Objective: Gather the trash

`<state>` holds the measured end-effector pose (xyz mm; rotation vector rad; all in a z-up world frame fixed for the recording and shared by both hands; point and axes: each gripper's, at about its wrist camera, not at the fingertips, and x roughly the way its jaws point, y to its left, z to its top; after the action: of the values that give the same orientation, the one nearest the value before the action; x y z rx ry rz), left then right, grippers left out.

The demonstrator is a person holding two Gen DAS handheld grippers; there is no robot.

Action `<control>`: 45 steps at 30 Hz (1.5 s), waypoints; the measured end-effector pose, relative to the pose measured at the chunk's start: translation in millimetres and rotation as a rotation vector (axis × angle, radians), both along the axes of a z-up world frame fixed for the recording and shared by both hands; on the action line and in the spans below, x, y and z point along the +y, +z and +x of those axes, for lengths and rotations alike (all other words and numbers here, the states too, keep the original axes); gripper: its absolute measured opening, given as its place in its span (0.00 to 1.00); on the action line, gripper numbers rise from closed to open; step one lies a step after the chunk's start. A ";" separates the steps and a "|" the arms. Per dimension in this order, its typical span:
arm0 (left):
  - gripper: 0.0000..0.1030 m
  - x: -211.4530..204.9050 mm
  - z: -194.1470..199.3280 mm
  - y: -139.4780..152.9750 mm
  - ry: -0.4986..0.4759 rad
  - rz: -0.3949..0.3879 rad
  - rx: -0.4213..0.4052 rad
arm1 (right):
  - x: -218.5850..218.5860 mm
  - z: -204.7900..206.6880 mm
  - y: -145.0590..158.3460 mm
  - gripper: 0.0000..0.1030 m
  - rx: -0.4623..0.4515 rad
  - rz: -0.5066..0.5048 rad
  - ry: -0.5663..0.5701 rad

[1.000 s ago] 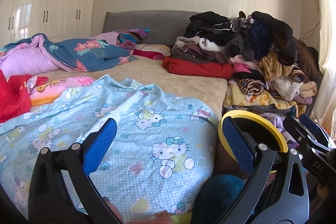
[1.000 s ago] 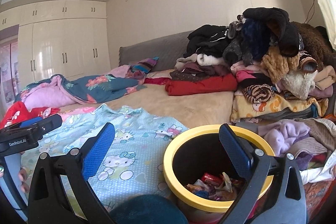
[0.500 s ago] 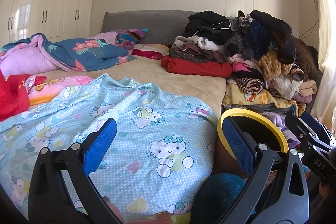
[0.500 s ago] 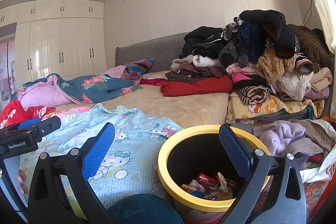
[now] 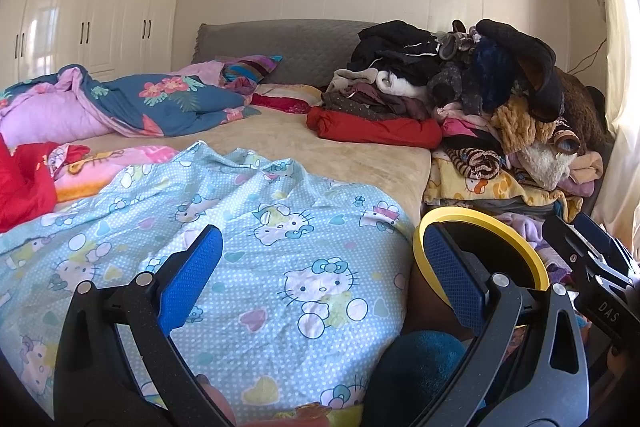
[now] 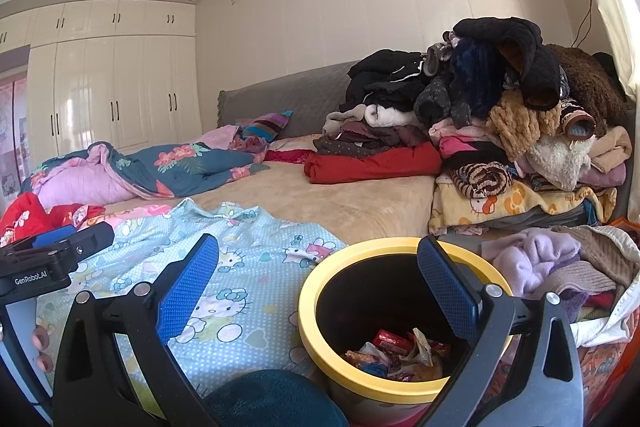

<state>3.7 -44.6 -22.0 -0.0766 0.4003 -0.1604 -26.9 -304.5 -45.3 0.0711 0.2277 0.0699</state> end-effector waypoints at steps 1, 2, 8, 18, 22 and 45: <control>0.90 -0.2 -0.4 0.5 -0.002 -0.002 -0.002 | -0.1 -0.5 -0.3 0.94 0.000 0.000 0.000; 0.90 -0.2 -0.1 -0.1 -0.003 -0.002 -0.002 | -0.1 0.1 0.2 0.94 -0.001 0.000 0.000; 0.90 -0.8 -0.6 0.6 -0.001 0.000 -0.001 | -1.9 -2.6 -1.8 0.94 -0.001 0.002 -0.004; 0.90 -0.7 -0.6 -0.6 0.002 0.002 0.001 | -2.0 -1.9 -0.6 0.94 -0.002 0.003 -0.003; 0.90 0.4 -0.7 -1.8 0.005 0.004 0.001 | -2.0 -1.4 -0.4 0.94 0.000 0.003 -0.002; 0.90 207.0 26.8 -32.7 0.581 -0.131 0.226 | 202.4 97.1 -0.5 0.94 0.276 0.023 0.574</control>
<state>30.4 162.4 -54.7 -0.3376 0.5766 0.3997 70.2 -102.1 -45.8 0.0365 0.5188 0.6373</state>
